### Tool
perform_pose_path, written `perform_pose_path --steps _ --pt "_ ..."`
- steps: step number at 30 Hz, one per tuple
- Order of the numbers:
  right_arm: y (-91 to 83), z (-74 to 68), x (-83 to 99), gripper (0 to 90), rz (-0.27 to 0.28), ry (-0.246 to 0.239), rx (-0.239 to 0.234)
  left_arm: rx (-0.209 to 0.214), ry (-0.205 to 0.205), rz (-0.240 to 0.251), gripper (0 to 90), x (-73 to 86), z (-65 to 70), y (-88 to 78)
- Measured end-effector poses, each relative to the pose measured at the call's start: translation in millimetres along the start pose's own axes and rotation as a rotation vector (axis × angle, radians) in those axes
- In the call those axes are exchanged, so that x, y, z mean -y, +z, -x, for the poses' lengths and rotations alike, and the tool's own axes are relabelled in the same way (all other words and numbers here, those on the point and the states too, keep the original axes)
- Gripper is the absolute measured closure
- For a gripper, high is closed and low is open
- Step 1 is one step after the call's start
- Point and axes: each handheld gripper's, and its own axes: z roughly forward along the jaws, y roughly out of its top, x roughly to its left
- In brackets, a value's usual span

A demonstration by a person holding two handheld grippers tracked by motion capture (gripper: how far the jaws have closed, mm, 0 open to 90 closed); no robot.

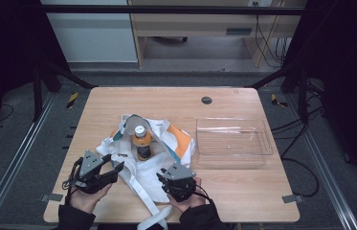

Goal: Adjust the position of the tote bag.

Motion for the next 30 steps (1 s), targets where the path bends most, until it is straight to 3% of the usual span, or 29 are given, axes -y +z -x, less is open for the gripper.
perform_pose_path --steps 8,16,24,30 --pt "-7.1 8.3 -12.8 74.3 0.046 0.0 0.023 0.014 0.016 -0.036 44.2 8.5 11.2 1.8" --pt "-12.6 27.1 -26.8 72.3 0.091 0.031 0.064 0.023 0.026 -0.053 45.1 11.6 20.4 4.4" --pt "-4.7 42.2 -31.9 70.9 0.071 0.074 0.084 0.052 0.031 -0.085 48.0 14.4 27.6 11.1" --pt "3.1 46.3 -32.5 70.3 0.061 0.065 0.106 0.071 0.036 -0.112 50.4 16.7 35.4 15.7"
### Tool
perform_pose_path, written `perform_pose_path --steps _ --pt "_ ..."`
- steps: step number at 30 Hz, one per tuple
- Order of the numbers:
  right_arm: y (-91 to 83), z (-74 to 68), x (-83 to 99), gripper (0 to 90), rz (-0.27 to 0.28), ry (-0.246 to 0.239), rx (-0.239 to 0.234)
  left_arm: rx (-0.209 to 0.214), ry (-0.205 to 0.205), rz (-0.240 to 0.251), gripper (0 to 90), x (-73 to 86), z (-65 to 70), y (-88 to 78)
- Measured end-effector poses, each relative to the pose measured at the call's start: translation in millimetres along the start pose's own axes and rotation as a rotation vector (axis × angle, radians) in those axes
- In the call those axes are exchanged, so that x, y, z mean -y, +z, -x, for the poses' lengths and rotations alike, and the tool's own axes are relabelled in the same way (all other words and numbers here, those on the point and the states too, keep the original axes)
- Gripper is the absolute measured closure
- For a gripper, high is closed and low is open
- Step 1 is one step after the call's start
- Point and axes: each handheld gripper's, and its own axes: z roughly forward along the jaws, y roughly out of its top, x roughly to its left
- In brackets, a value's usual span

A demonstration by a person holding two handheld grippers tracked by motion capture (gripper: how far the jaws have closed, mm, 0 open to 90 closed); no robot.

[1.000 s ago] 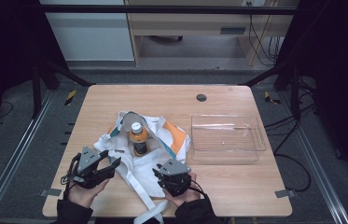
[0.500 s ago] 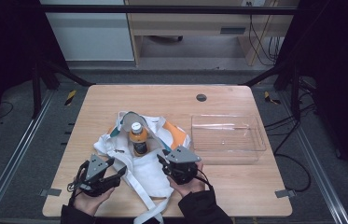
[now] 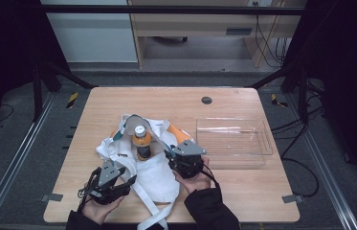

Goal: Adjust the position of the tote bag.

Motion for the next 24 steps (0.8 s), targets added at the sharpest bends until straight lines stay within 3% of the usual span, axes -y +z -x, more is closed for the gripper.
perform_pose_path --steps 12,17,24 --pt "14.5 -1.6 0.6 70.4 -0.028 -0.046 0.013 0.02 -0.014 -0.068 66.8 2.4 1.3 7.7" --pt "18.4 -0.4 1.0 70.0 -0.016 -0.036 0.028 0.024 -0.011 -0.086 74.0 3.5 1.8 10.4" --pt "25.6 -4.3 0.7 87.2 -0.033 -0.053 0.103 0.009 0.005 -0.107 81.9 3.5 0.4 11.5"
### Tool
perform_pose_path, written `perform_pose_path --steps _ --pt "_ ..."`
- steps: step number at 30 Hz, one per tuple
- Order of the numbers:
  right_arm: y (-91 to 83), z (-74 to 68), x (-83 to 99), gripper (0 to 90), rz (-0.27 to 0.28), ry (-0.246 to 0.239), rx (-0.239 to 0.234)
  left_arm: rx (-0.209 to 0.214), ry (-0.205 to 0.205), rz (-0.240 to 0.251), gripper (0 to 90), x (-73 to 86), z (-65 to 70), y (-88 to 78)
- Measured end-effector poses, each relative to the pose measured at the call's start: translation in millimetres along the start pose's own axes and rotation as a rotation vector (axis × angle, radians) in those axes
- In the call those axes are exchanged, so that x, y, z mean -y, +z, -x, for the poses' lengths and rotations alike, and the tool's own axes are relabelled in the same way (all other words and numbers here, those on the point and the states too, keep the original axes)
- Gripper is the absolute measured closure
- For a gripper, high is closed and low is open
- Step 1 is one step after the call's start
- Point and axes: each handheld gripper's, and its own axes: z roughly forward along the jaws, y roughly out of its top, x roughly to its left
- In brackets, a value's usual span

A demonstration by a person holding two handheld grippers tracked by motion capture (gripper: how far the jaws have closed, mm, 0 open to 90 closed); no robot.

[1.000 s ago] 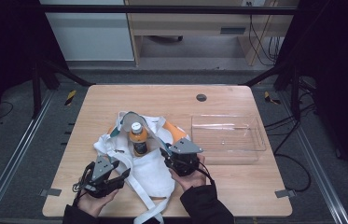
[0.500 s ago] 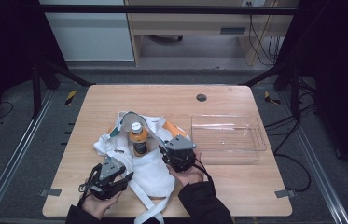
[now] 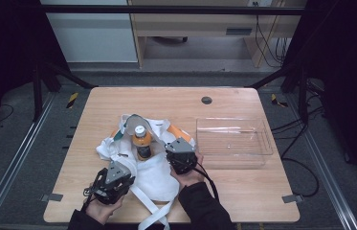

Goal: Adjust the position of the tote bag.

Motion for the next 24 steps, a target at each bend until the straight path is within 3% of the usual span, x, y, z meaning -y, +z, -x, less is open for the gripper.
perform_pose_path --steps 12,16,24 --pt "12.4 18.6 7.3 88.7 -0.05 0.052 0.104 0.002 0.021 -0.007 83.0 1.8 -3.2 -2.0" --pt "19.5 19.8 13.4 88.6 -0.074 0.064 0.126 0.012 0.015 -0.013 83.0 5.4 -7.5 -3.1" --pt "37.0 17.4 33.7 88.5 -0.128 0.097 0.155 -0.005 0.036 -0.019 82.9 5.6 -7.1 -2.2"
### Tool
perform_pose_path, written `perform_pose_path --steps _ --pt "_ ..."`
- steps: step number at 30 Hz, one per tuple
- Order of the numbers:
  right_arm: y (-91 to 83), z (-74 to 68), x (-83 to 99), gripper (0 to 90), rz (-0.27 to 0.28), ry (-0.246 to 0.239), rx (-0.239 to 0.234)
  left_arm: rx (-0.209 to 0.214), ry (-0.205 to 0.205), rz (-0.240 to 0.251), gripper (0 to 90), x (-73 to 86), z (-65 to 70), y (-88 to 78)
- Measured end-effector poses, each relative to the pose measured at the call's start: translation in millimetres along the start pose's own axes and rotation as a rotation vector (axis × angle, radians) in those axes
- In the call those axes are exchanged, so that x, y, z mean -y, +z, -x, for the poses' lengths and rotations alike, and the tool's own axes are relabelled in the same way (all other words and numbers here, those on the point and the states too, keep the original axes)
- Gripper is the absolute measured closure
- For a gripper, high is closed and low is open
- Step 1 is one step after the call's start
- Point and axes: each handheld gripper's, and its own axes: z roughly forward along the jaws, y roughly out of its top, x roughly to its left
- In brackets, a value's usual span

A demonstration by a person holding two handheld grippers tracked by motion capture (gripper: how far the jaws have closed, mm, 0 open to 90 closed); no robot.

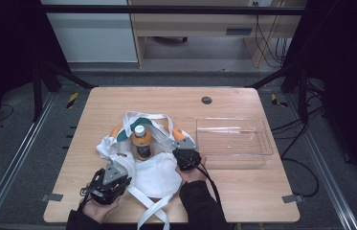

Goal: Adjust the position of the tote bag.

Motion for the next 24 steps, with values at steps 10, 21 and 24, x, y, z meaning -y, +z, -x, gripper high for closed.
perform_pose_path --steps 10,21,24 --pt "15.0 -2.8 6.5 88.3 -0.063 -0.008 0.015 -0.011 0.015 0.0 82.8 0.1 1.5 0.9" --pt "17.0 -3.3 7.4 87.8 -0.075 -0.002 0.012 -0.024 0.029 0.014 75.8 1.3 1.7 2.4" --pt "14.2 -2.1 6.6 86.7 -0.066 0.005 0.004 -0.023 0.026 0.033 70.0 0.5 0.4 0.5"
